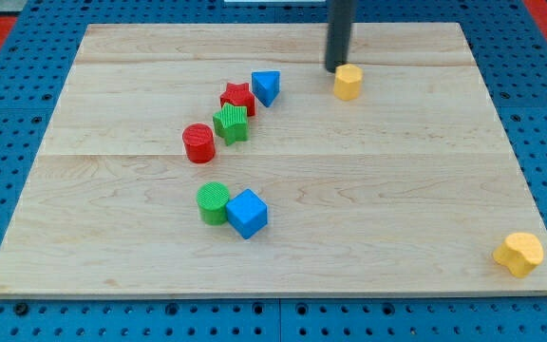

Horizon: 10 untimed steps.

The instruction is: Move yellow hexagon to center right

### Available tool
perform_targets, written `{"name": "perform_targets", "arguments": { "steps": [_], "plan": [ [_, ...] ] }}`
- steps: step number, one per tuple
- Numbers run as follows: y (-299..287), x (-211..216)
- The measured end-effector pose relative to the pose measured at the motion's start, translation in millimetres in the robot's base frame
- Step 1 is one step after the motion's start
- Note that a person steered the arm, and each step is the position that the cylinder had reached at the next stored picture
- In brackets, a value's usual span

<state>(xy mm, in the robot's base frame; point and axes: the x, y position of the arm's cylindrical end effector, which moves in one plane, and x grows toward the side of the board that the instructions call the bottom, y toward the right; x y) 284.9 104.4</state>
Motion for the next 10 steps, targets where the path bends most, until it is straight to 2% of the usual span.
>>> {"name": "perform_targets", "arguments": {
  "steps": [1,2,3,4,8,9,10],
  "plan": [
    [40,12],
    [40,12],
    [31,-17],
    [-3,-22],
    [-7,70],
    [15,71],
    [8,61]
  ]
}}
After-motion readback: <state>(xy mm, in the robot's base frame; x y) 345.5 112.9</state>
